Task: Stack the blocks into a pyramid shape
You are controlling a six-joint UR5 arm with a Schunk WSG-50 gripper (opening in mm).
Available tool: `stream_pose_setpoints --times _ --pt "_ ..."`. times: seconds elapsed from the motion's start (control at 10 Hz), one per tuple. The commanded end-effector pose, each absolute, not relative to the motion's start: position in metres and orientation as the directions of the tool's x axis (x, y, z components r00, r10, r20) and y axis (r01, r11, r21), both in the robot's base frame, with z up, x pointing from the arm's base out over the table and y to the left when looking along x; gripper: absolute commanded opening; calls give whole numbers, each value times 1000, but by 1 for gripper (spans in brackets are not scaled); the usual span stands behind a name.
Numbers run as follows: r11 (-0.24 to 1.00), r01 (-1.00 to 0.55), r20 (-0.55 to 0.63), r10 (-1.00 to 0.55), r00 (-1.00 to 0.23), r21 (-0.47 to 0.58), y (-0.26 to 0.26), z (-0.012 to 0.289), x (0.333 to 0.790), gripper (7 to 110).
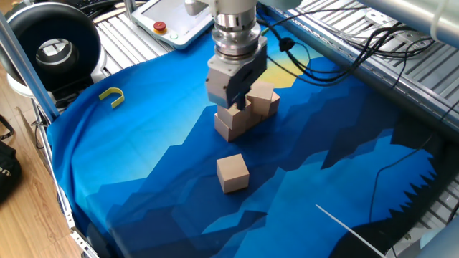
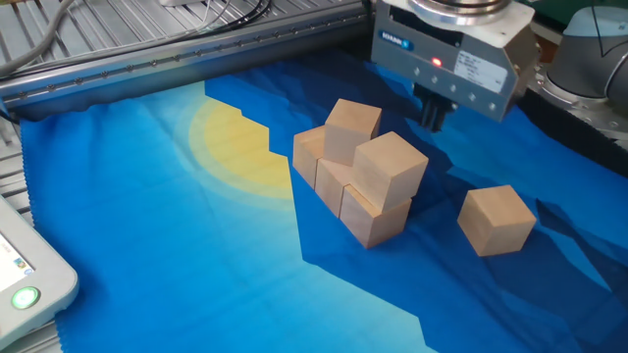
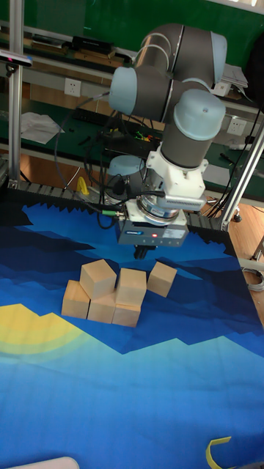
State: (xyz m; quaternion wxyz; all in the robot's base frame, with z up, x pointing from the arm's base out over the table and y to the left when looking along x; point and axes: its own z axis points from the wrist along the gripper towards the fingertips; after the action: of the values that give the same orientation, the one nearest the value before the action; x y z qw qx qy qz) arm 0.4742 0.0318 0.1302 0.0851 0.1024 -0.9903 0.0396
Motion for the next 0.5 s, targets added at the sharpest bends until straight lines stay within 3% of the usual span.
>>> stream_pose_setpoints --times 0.0,0.2,0.4 --pt "955 -192 257 -132 -957 -226 -17 145 457 7" --pt "967 -189 255 -142 -956 -170 -11 137 450 7" --pt "989 -142 202 -130 -971 -45 23 129 457 7"
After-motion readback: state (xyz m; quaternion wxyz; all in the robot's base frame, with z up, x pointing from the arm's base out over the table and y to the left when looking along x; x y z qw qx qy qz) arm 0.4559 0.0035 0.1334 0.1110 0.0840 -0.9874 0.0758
